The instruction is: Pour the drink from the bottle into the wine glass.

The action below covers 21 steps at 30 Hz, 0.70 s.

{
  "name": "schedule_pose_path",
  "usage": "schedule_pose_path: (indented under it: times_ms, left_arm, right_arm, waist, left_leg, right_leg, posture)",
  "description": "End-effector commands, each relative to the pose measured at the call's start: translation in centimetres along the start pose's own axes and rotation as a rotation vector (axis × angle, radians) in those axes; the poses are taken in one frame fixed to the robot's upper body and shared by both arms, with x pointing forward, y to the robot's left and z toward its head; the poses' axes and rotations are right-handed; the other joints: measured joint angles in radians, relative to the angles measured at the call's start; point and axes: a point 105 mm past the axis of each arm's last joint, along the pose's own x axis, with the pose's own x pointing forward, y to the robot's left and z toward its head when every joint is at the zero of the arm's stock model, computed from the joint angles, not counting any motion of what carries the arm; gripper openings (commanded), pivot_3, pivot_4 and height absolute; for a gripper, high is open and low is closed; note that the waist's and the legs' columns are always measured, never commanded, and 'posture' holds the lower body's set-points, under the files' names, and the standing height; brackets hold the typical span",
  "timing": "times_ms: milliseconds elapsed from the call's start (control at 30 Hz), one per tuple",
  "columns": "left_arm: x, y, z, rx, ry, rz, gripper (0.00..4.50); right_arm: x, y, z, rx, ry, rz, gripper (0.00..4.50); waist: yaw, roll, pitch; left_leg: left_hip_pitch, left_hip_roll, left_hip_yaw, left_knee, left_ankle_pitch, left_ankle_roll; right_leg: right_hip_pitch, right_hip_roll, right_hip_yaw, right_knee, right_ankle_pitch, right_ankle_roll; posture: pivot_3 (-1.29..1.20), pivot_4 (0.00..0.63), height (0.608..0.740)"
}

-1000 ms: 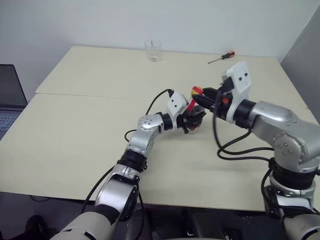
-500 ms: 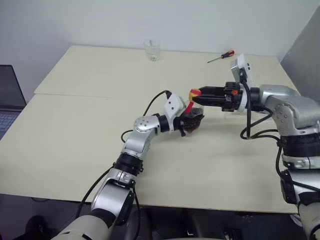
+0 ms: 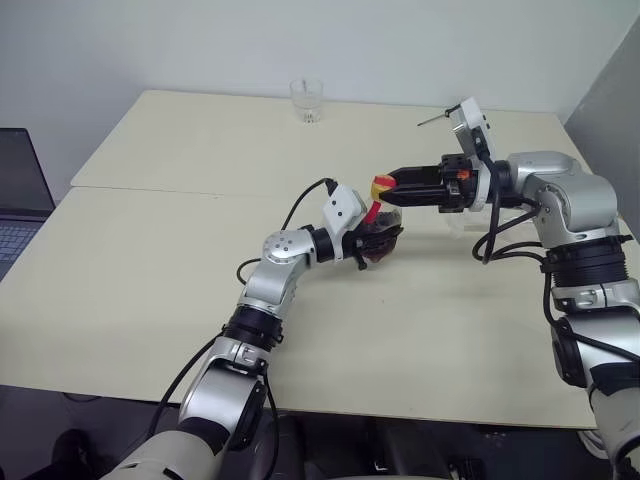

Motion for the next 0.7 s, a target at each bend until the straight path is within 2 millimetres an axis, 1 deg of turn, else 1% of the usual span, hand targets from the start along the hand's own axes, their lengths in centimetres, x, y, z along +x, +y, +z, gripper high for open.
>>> schedule_pose_path:
  times_ms: [33,133,333,433,467,500,567,633,700]
  left_arm:
    - [1.3,-0.8,2.2,0.066,-0.057,-0.035,1.15]
    - [1.4,-0.9,2.1,0.063,-0.055,-0.037,1.15]
    - [1.7,-1.0,2.1,0.062,-0.059,-0.042,1.12]
    - [1.8,-1.0,2.1,0.063,-0.059,-0.043,1.12]
    - [1.8,-1.1,2.1,0.063,-0.060,-0.043,1.12]
    - [1.7,-1.1,2.1,0.061,-0.059,-0.040,1.11]
    - [1.6,-1.1,2.0,0.058,-0.057,-0.038,1.11]
    - [1.5,-1.2,1.8,0.054,-0.054,-0.039,1.09]
    - [1.5,-1.3,1.7,0.048,-0.051,-0.046,1.06]
  right_arm:
    - [2.1,2.8,1.2,-0.038,-0.013,0.206,1.31]
    - [1.6,3.0,1.8,-0.020,-0.038,0.200,1.31]
    - [1.0,3.8,2.0,-0.001,-0.048,0.197,3.42]
    - [-0.1,4.6,1.7,0.023,-0.056,0.186,4.48]
    - [-0.7,4.8,1.7,0.028,-0.065,0.172,4.50]
    - [-1.9,4.8,1.7,0.027,-0.085,0.112,4.50]
    - [-3.4,4.8,1.6,0.016,-0.104,0.019,4.50]
    - [-4.4,4.7,1.6,0.009,-0.125,-0.067,4.50]
    - [-5.3,5.4,1.5,-0.005,-0.141,-0.139,4.50]
  waist:
    - [0.000,0.000,0.000]
    - [0.000,0.000,0.000]
    - [0.000,0.000,0.000]
    - [0.001,0.000,0.000]
    - [0.001,0.000,0.000]
    - [0.002,0.000,0.000]
    - [0.008,0.000,0.000]
    - [0.008,0.000,0.000]
    - [0.003,0.000,0.000]
  left_leg:
    - [0.000,0.000,0.000,0.000,0.000,0.000]
    - [0.000,0.000,0.000,0.000,0.000,0.000]
    - [0.000,0.000,0.000,0.000,0.000,0.000]
    - [0.000,0.000,0.000,0.001,0.000,0.000]
    - [0.000,0.000,-0.001,0.001,0.000,0.000]
    - [0.000,0.000,-0.001,0.001,0.000,0.000]
    - [-0.001,-0.001,-0.001,0.001,0.000,0.000]
    - [-0.001,-0.001,-0.001,0.002,0.000,0.000]
    - [0.000,-0.001,-0.001,0.002,0.000,0.000]
  right_leg:
    - [0.000,0.000,0.000,0.000,0.000,0.000]
    - [0.000,0.000,0.000,0.000,0.000,0.000]
    - [0.000,0.000,0.000,0.000,0.000,0.000]
    - [0.000,0.000,0.000,0.000,0.000,0.000]
    - [0.001,0.000,0.000,0.000,0.000,0.000]
    - [0.001,0.000,0.000,0.000,0.000,0.000]
    - [0.001,-0.001,0.000,0.000,0.000,0.000]
    - [0.001,-0.002,0.000,0.000,0.000,0.000]
    - [0.001,-0.002,0.001,0.001,0.000,0.000]
  posture:
    - [0.00,0.150,0.740]
    - [0.00,0.150,0.740]
    - [0.00,0.150,0.740]
    - [0.00,0.150,0.740]
    - [0.00,0.150,0.740]
    - [0.00,0.150,0.740]
    - [0.00,0.150,0.740]
    - [0.00,0.150,0.740]
    - [0.00,0.150,0.740]
